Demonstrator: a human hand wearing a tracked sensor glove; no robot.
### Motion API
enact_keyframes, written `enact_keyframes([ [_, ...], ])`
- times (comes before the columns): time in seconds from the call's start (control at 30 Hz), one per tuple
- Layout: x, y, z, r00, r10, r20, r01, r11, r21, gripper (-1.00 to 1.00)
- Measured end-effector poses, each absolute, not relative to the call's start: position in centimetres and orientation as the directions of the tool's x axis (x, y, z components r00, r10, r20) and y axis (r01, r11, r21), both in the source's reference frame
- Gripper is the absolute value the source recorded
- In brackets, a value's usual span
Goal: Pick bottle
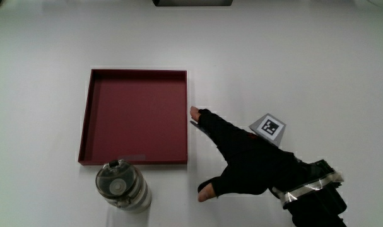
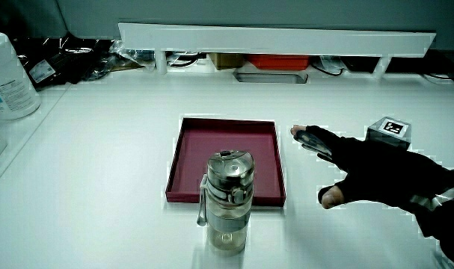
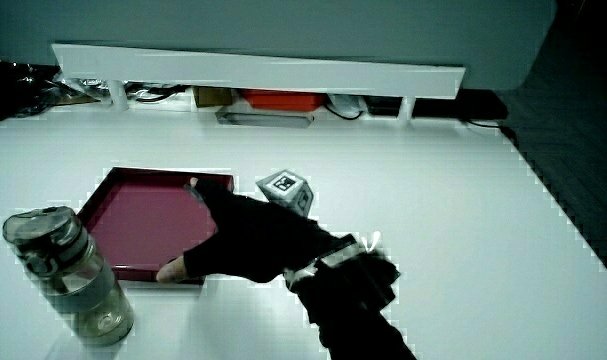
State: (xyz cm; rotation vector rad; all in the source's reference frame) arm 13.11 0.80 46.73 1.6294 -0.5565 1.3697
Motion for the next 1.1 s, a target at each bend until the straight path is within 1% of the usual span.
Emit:
enact_keyframes([
  [0.1, 12.1, 1.1, 47.2, 0.296, 0.203, 0.933, -0.808, -0.468, 0.358, 0.0],
  [0.13, 11.6, 1.2, 47.1, 0.281, 0.214, 0.936, -0.816, -0.459, 0.35, 0.0],
  [0.2, 10.9, 1.4, 47.6, 0.293, 0.193, 0.936, -0.823, -0.447, 0.35, 0.0],
  [0.3, 9.8, 1.8, 47.9, 0.285, 0.205, 0.936, -0.836, -0.425, 0.348, 0.0],
  [0.33, 9.5, 1.9, 48.1, 0.301, 0.196, 0.933, -0.838, -0.412, 0.357, 0.0],
  [0.4, 8.8, 2.2, 48.5, 0.292, 0.214, 0.932, -0.845, -0.398, 0.356, 0.0],
  [0.47, 8.1, 2.5, 49.0, 0.3, 0.202, 0.932, -0.851, -0.385, 0.357, 0.0],
  [0.53, 7.5, 2.8, 49.4, 0.278, 0.208, 0.938, -0.861, -0.379, 0.339, 0.0],
  [0.57, 7.1, 3.0, 49.5, 0.289, 0.211, 0.934, -0.861, -0.37, 0.35, 0.0],
  [0.6, 6.8, 3.1, 49.8, 0.263, 0.205, 0.943, -0.868, -0.376, 0.323, 0.0],
  [0.67, 6.3, 3.4, 50.0, 0.284, 0.211, 0.935, -0.865, -0.365, 0.345, 0.0],
  [0.77, 5.3, 3.7, 50.5, 0.269, 0.202, 0.942, -0.875, -0.358, 0.326, 0.0],
  [0.83, 4.8, 3.9, 50.8, 0.277, 0.218, 0.936, -0.874, -0.347, 0.34, 0.0],
  [0.87, 4.5, 4.1, 50.9, 0.251, 0.218, 0.943, -0.882, -0.351, 0.316, 0.0],
  [0.93, 4.0, 4.3, 51.3, 0.259, 0.227, 0.939, -0.881, -0.342, 0.326, 0.0],
  [1.1, 2.7, 5.0, 52.0, 0.25, 0.235, 0.939, -0.89, -0.326, 0.318, 0.0],
])
